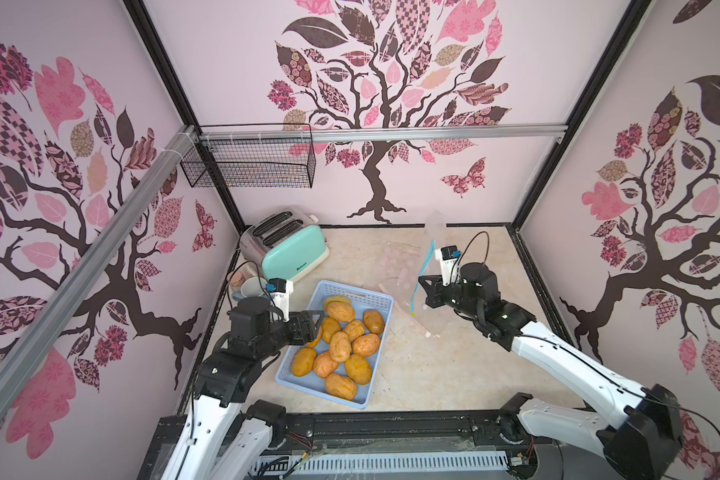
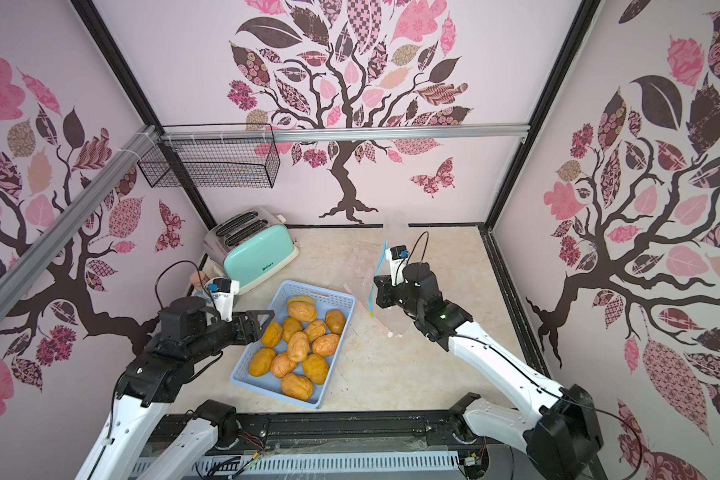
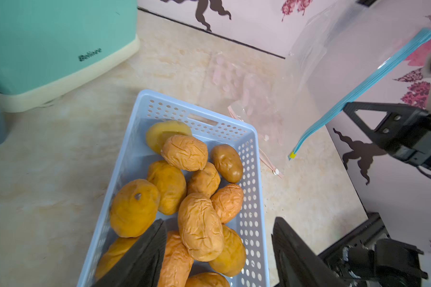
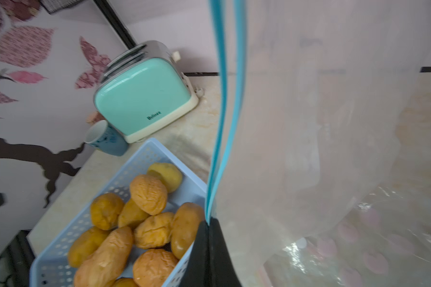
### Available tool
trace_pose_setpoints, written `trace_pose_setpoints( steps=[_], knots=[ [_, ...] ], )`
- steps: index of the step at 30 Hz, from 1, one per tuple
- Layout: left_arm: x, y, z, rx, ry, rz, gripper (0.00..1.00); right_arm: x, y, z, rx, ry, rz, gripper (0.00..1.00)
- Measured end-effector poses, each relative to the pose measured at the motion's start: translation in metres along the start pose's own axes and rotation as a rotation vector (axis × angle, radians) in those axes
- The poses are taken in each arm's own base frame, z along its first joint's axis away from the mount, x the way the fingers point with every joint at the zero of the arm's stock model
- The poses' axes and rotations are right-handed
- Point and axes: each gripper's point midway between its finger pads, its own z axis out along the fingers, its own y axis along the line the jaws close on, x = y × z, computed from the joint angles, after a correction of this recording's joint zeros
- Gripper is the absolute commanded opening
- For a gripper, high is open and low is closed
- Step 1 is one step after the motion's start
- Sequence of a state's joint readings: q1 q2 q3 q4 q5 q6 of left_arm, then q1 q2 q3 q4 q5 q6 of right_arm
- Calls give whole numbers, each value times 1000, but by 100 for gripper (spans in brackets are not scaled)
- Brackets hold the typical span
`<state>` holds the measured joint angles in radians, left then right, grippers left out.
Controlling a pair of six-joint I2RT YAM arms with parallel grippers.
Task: Put the potatoes into a zipper bag and zip it
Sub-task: Pick up the zipper food storage bag.
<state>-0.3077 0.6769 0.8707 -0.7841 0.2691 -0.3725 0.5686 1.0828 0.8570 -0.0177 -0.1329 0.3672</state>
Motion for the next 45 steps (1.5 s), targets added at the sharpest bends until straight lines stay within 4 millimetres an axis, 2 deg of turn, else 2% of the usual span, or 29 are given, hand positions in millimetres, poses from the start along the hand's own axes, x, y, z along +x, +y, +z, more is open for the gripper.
trace_pose_setpoints(
  steps=[3, 5, 8, 11, 14, 18, 22, 24, 27, 33, 39, 41, 45],
  knots=[
    [-2, -32, 5, 81, 37, 82, 70, -13, 28, -14, -146, -37, 117, 0],
    [-4, -63, 5, 156, 44, 167, 71, -13, 41, -19, -227, -37, 192, 0],
    [-5, -103, 8, 247, 65, 274, 72, -4, 54, -20, -323, 2, 303, 0],
    [-12, -123, 19, 273, 83, 316, 72, 6, 60, -18, -380, 50, 384, 0],
    [-12, -128, 39, 252, 118, 353, 72, 13, 63, -17, -414, 79, 432, 0],
    [2, -134, 61, 228, 179, 428, 72, 18, 66, -18, -445, 97, 468, 0],
    [20, -153, 74, 232, 220, 544, 71, 16, 70, -17, -467, 102, 483, 0],
    [22, -151, 79, 207, 222, 564, 71, 16, 70, -17, -474, 103, 485, 0],
    [19, -145, 83, 173, 211, 580, 71, 17, 71, -16, -480, 107, 485, 0],
    [13, -155, 78, 213, 198, 557, 74, 27, 68, -15, -477, 123, 487, 0],
    [-16, -161, 84, 235, 183, 465, 63, 30, 69, -15, -479, 134, 484, 0],
    [-16, -159, 88, 234, 193, 445, 57, 31, 70, -15, -480, 135, 483, 0],
    [-13, -157, 94, 238, 217, 430, 52, 32, 71, -15, -484, 139, 480, 0]
  ],
)
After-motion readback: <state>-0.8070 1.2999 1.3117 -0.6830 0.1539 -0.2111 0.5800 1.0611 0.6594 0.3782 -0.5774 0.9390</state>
